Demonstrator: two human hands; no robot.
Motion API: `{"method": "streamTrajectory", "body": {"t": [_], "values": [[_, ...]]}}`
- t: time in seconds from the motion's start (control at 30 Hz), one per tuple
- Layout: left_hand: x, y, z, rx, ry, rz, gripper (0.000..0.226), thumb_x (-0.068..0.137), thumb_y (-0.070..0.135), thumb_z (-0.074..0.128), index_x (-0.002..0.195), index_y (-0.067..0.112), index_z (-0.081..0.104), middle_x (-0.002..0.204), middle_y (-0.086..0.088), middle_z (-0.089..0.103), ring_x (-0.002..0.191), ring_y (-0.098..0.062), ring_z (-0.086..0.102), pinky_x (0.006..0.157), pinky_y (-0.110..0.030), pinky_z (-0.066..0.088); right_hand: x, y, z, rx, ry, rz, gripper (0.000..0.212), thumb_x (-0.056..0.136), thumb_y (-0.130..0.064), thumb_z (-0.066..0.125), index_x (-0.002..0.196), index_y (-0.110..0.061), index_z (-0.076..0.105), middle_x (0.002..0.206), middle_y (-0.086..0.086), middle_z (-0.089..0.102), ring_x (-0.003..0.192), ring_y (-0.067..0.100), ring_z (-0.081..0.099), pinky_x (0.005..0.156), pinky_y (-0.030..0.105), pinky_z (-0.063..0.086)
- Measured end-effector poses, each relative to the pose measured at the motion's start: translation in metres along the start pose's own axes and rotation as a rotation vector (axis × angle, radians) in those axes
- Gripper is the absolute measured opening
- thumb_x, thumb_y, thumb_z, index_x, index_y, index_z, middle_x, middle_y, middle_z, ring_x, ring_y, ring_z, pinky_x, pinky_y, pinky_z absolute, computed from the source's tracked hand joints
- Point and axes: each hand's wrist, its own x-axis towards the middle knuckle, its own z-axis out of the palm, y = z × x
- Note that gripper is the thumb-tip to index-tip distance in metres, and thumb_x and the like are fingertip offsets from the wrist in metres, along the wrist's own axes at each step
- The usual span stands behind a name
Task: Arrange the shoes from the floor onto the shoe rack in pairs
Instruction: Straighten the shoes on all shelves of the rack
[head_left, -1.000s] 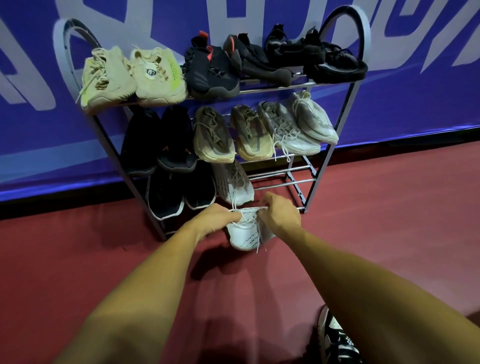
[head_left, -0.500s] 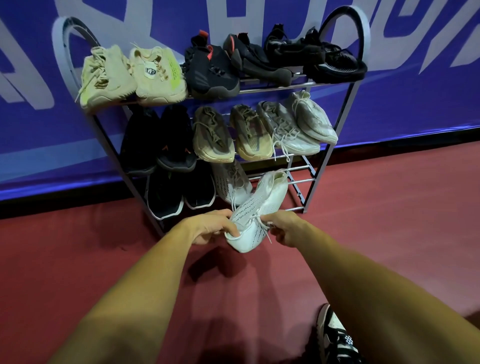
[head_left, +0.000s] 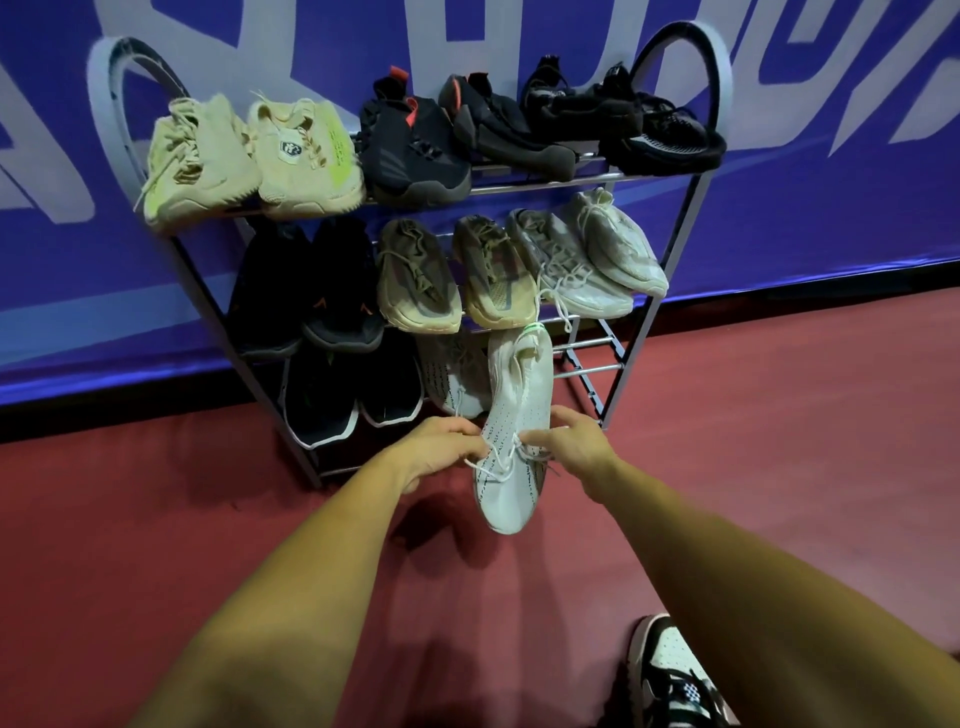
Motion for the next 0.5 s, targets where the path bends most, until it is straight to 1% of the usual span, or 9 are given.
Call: {"method": "streamTrajectory", "body": {"t": [0.03,0.07,0.13,0.2,0.23,0.3,0.33,0.4,0.5], "values": [[0.002,0.0,0.001,0.003,0.024,0.001,0.014,0.076,0.019,0.073,0.09,0.018,0.077,0.088,0.001,0.072,0.083,-0.011,0.058,0.078,-0.023,0.045,0.001,0.002,0.0,-0.084,0.01,-0.055,0.036,0.079,-0.017,0.077,0.113,-0.02,0.069,0.095,-0.005,0.074,0.084,0.015,0.071,0.071,0.027,0.058],[0.004,0.001,0.002,-0.001,0.046,0.0,0.011,0.076,0.02,0.071,0.086,0.018,0.076,0.083,0.003,0.07,0.08,-0.01,0.056,0.075,-0.023,0.043,0.001,0.004,0.0,-0.16,0.016,-0.095,0.039,0.078,-0.024,0.076,0.115,-0.024,0.067,0.098,-0.007,0.073,0.087,0.014,0.071,0.073,0.029,0.058],[0.007,0.004,0.005,-0.008,0.082,-0.004,0.007,0.077,0.02,0.068,0.078,0.014,0.072,0.069,0.006,0.062,0.069,-0.009,0.05,0.064,-0.023,0.039,-0.001,0.004,-0.001,-0.24,0.02,-0.149,0.046,0.076,-0.034,0.074,0.121,-0.032,0.062,0.1,-0.011,0.072,0.085,0.009,0.069,0.067,0.023,0.052],[0.009,0.008,0.009,-0.015,0.109,-0.012,0.009,0.079,0.017,0.065,0.07,0.018,0.065,0.054,0.01,0.048,0.057,-0.009,0.039,0.051,-0.023,0.03,-0.002,0.004,-0.003,-0.243,0.014,-0.187,0.055,0.074,-0.035,0.074,0.126,-0.039,0.056,0.101,-0.015,0.071,0.081,0.003,0.067,0.063,0.018,0.047],[0.012,0.009,0.011,-0.018,0.124,-0.016,0.013,0.08,0.016,0.064,0.068,0.02,0.062,0.052,0.01,0.043,0.055,-0.009,0.035,0.049,-0.024,0.026,-0.002,0.005,-0.004,-0.231,0.009,-0.203,0.058,0.073,-0.034,0.075,0.127,-0.041,0.054,0.101,-0.016,0.072,0.079,0.0,0.068,0.062,0.015,0.047],[0.017,0.009,0.015,-0.03,0.137,-0.018,0.014,0.08,0.016,0.063,0.067,0.021,0.061,0.055,0.005,0.041,0.055,-0.012,0.033,0.048,-0.026,0.022,-0.001,0.008,-0.007,-0.195,-0.007,-0.215,0.067,0.071,-0.03,0.077,0.131,-0.044,0.051,0.101,-0.017,0.073,0.079,-0.002,0.069,0.062,0.011,0.048],[0.02,0.009,0.017,-0.038,0.143,-0.018,0.011,0.08,0.017,0.063,0.069,0.021,0.063,0.058,0.003,0.041,0.056,-0.012,0.033,0.048,-0.027,0.022,0.001,0.011,-0.008,-0.179,-0.018,-0.216,0.071,0.071,-0.029,0.078,0.134,-0.046,0.049,0.1,-0.015,0.074,0.08,-0.001,0.07,0.065,0.013,0.051],[0.022,0.011,0.019,-0.043,0.153,-0.027,0.007,0.081,0.018,0.063,0.074,0.019,0.066,0.063,0.001,0.044,0.056,-0.013,0.035,0.048,-0.026,0.023,0.006,0.016,-0.011,-0.164,-0.039,-0.206,0.078,0.069,-0.029,0.08,0.136,-0.05,0.046,0.098,-0.011,0.076,0.083,0.006,0.072,0.073,0.022,0.057],[0.027,0.012,0.019,-0.03,0.149,-0.03,0.013,0.082,0.019,0.061,0.069,0.02,0.064,0.067,0.0,0.049,0.06,-0.013,0.04,0.047,-0.024,0.025,0.011,0.017,-0.015,-0.16,-0.064,-0.184,0.08,0.071,-0.023,0.08,0.139,-0.047,0.046,0.097,-0.007,0.076,0.083,0.008,0.073,0.073,0.022,0.057]]}}
